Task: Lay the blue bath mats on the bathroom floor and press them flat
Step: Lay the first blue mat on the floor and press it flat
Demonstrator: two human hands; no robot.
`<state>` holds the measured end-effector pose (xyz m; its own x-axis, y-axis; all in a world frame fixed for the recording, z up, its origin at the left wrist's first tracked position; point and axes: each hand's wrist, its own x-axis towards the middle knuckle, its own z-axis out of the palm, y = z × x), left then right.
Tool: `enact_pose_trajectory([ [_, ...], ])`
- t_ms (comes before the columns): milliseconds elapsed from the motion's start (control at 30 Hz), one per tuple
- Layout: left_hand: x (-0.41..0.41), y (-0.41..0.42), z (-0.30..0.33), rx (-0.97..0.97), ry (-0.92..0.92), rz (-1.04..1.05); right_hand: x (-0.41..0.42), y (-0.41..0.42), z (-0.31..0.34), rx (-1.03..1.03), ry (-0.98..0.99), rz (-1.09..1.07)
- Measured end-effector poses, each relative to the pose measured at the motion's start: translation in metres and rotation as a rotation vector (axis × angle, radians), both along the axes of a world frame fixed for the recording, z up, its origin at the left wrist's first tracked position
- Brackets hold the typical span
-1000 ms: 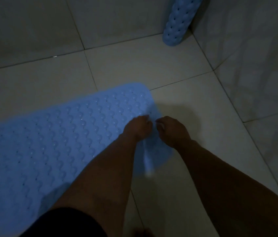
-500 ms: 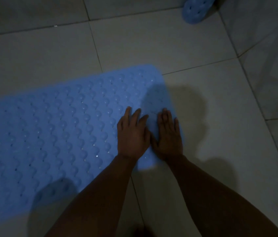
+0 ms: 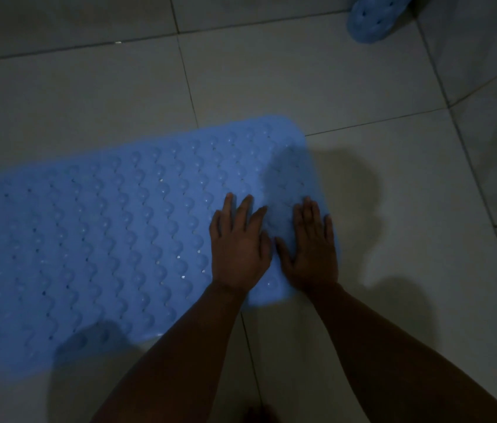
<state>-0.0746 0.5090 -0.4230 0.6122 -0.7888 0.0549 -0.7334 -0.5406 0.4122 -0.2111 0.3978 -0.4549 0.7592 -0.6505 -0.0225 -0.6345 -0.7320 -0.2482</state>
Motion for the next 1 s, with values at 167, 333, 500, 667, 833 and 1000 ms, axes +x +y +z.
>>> enact_pose_trajectory([
  [167,-0.006,0.033,-0.002,0.05,-0.078,-0.04,0.008,-0.002,0.01,0.139,0.054,-0.02],
  [333,-0.018,0.03,0.005,0.108,-0.038,-0.102,0.032,-0.032,0.062,0.359,0.155,-0.099],
  [500,-0.04,0.017,-0.003,0.2,0.024,-0.174,0.048,-0.06,0.097,0.432,0.095,-0.146],
  [667,-0.052,0.011,-0.017,0.104,-0.032,-0.134,0.048,-0.062,0.08,0.335,-0.154,-0.151],
  [833,-0.051,0.006,-0.024,0.092,-0.091,-0.126,0.045,-0.059,0.057,0.185,-0.229,-0.106],
  [1000,-0.048,0.005,-0.023,0.1,-0.073,-0.137,0.039,-0.06,0.046,0.038,-0.284,-0.092],
])
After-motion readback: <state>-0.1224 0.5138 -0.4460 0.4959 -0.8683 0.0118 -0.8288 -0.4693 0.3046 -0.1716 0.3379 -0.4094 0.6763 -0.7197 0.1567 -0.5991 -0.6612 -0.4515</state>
